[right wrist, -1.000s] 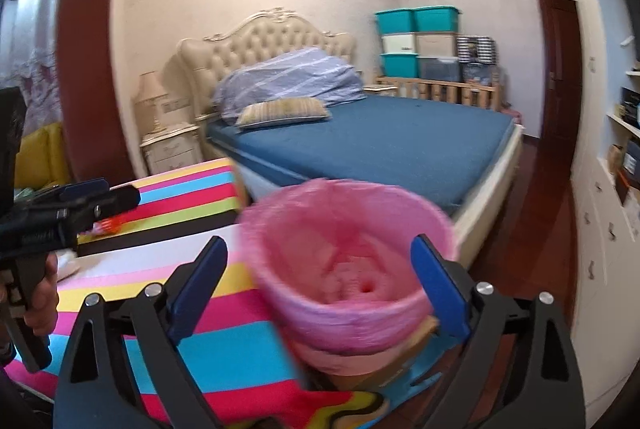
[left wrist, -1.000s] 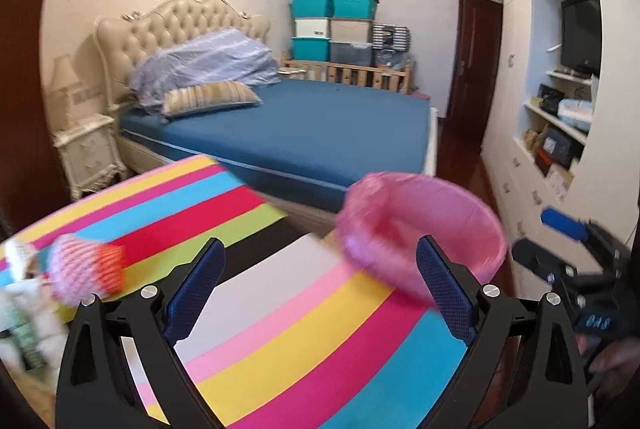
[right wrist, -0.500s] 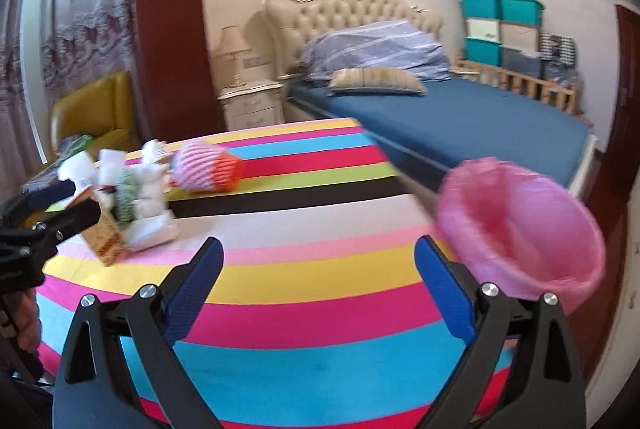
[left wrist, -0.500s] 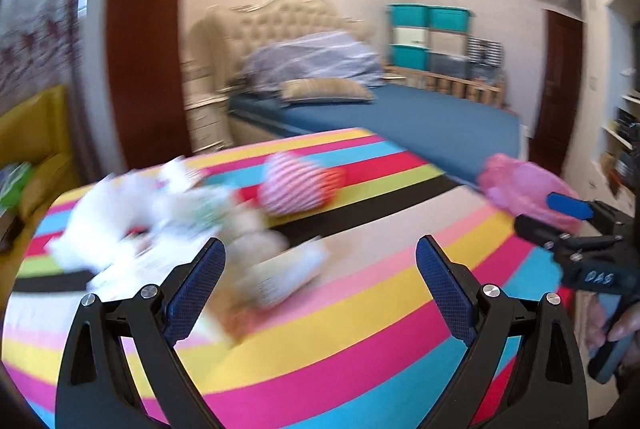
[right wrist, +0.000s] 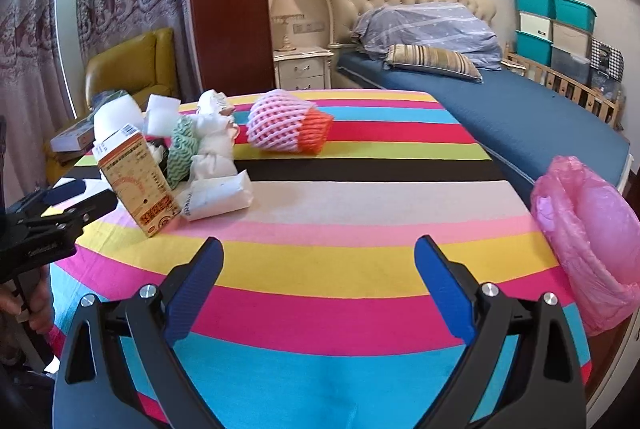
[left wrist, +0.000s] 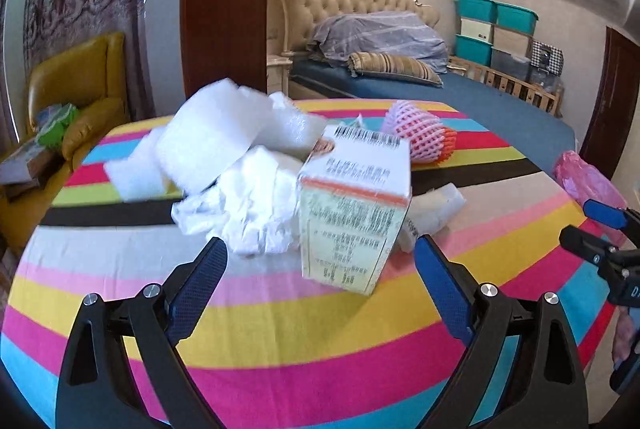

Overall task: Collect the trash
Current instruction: 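Grasp the paper carton with the left tool while the right tool grasps the white tube, then carry the carton and white tube to the pink bin and release both, then move both open tools back over the table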

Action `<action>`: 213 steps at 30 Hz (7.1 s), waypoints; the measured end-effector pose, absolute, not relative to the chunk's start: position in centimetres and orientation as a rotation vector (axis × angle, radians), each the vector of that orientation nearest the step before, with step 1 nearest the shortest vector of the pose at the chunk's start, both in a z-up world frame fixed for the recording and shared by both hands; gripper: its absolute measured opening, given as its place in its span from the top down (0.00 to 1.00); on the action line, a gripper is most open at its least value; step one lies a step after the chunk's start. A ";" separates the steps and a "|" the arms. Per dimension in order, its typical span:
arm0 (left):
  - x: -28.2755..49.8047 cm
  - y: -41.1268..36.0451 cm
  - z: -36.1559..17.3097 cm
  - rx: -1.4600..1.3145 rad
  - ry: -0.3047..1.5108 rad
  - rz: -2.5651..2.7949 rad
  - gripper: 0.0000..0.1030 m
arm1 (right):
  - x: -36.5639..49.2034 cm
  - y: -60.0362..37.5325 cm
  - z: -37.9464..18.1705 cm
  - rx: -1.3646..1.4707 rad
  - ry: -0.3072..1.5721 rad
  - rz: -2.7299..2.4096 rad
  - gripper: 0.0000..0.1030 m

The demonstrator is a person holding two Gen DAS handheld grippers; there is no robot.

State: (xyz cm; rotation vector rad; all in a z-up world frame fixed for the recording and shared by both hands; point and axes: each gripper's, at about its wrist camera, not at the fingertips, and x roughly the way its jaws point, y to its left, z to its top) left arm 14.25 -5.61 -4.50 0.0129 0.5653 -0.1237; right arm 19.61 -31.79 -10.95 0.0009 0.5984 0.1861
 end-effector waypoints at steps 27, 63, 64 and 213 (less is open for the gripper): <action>10.5 -0.6 -4.5 -0.046 0.550 -0.131 0.41 | 25.7 -23.6 -13.0 -0.053 0.808 0.347 0.10; 11.5 -1.2 -6.2 -0.133 0.651 -0.214 0.24 | 26.2 -24.3 -12.1 -0.010 0.757 0.327 0.58; 11.8 -2.0 -5.9 -0.116 0.642 -0.226 0.24 | 25.8 -24.8 -12.1 -0.004 0.751 0.324 0.58; 18.2 -17.0 -2.4 0.075 0.477 -0.267 0.13 | 16.9 -45.5 -10.3 0.116 0.560 0.060 0.20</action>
